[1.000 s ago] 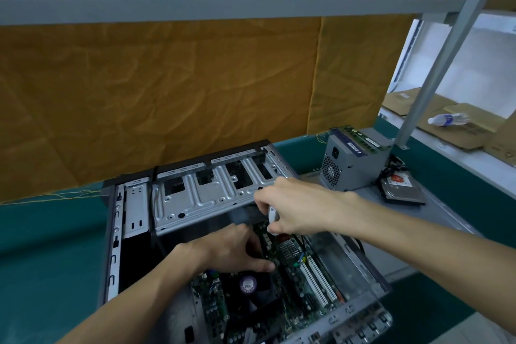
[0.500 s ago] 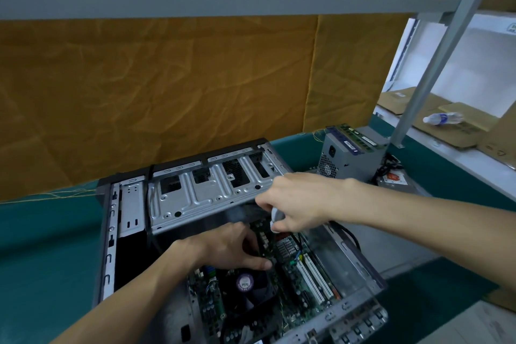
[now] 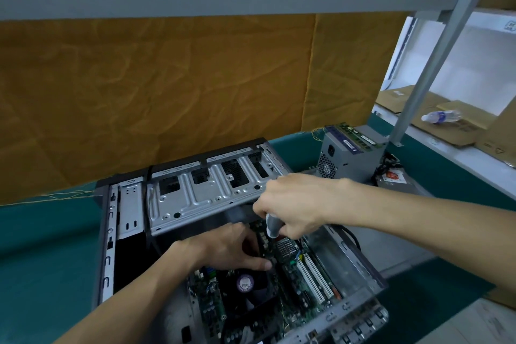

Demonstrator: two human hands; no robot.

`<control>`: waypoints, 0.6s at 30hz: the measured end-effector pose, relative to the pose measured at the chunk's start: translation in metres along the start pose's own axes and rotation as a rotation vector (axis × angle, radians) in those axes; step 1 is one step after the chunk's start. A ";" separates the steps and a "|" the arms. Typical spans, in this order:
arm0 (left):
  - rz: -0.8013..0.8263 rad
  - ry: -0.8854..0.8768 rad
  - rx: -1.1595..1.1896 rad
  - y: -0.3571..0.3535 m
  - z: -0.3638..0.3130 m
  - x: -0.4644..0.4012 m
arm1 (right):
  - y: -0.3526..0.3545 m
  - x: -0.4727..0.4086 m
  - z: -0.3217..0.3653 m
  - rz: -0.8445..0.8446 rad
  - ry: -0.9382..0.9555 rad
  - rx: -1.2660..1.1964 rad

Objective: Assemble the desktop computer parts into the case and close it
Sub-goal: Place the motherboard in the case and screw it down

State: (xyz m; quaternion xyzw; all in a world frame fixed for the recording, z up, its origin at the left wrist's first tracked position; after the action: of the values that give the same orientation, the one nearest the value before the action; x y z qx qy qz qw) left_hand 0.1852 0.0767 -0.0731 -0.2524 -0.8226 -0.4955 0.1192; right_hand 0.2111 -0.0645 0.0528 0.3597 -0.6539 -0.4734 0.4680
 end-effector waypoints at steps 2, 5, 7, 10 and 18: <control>0.000 -0.007 0.010 0.000 0.000 -0.001 | 0.000 0.002 -0.001 -0.033 0.007 0.045; 0.005 -0.002 0.014 -0.001 0.001 -0.001 | -0.003 0.003 -0.004 -0.033 0.013 0.050; 0.007 0.003 0.014 -0.001 0.001 -0.001 | -0.005 0.001 -0.005 -0.043 -0.015 0.013; 0.003 -0.001 0.011 -0.001 0.001 -0.002 | -0.007 -0.001 -0.008 -0.072 -0.084 -0.083; -0.007 0.025 -0.025 0.000 -0.001 0.002 | -0.009 -0.007 -0.005 -0.074 -0.223 -0.132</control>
State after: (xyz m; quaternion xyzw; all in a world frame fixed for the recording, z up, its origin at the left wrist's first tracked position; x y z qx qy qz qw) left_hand 0.1837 0.0764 -0.0716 -0.2448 -0.8156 -0.5093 0.1246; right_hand 0.2184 -0.0624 0.0429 0.2971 -0.6556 -0.5693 0.3972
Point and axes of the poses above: each hand's wrist, its own x-axis away from the middle knuckle, its own y-axis out of the back of the hand, z = x × y, the point moved 3 cm from there along -x, towards the middle knuckle, and after that the axes turned 7 degrees about y, right-handed, at the moved point
